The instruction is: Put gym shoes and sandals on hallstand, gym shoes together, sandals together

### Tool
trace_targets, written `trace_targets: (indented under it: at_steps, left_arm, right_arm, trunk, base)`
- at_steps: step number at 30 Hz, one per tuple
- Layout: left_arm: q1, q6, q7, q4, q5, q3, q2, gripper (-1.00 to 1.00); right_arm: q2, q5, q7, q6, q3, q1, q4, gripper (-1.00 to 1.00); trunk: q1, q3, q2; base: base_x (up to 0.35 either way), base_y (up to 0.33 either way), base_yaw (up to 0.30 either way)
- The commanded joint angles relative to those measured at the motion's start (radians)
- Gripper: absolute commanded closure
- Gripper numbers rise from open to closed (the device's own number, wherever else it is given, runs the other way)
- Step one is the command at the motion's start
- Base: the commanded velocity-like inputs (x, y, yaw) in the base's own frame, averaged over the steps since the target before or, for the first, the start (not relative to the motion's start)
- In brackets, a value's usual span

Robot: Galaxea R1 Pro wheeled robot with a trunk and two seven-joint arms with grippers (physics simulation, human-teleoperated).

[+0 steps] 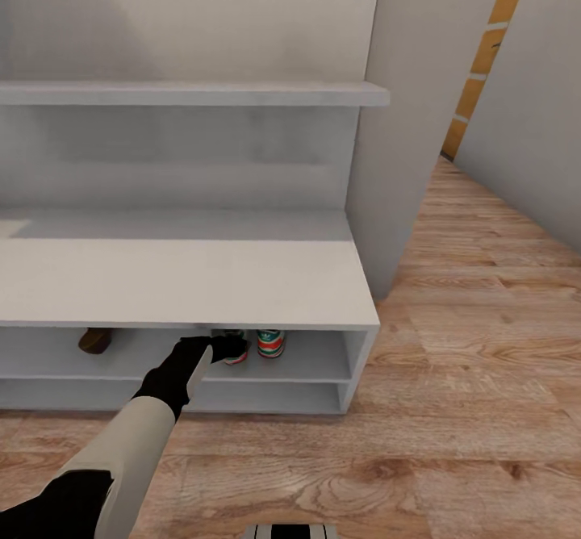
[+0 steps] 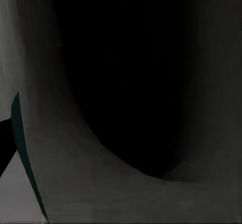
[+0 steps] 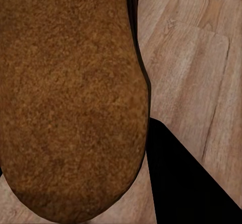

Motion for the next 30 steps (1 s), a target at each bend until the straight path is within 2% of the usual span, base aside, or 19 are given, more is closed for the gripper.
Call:
trace_targets:
  at_steps: [1,18,30]
  left_arm:
    - [0.0,0.003,-0.003,0.0,0.001,0.002,0.0,-1.0]
    - [0.0,0.001,-0.003,0.001,0.001,0.004,0.001,-1.0]
    - [0.0,0.0,-0.003,0.001,0.0,0.005,0.001,-1.0]
  right_arm:
    - [0.0,0.007,0.002,0.005,0.0,-0.001,-0.001,1.0]
    - [0.0,0.008,0.002,0.005,0.0,-0.001,-0.001,1.0]
    - [0.0,0.007,0.003,0.005,0.0,-0.001,-0.001,1.0]
  trunk:
    - [0.0,-0.001,0.0]
    - [0.0,-0.001,0.0]
    - [0.0,-0.001,0.0]
  base:
    - [0.001,0.0,0.0]
    - [-0.012,0.0,0.0]
    - [-0.294,0.0,0.0]
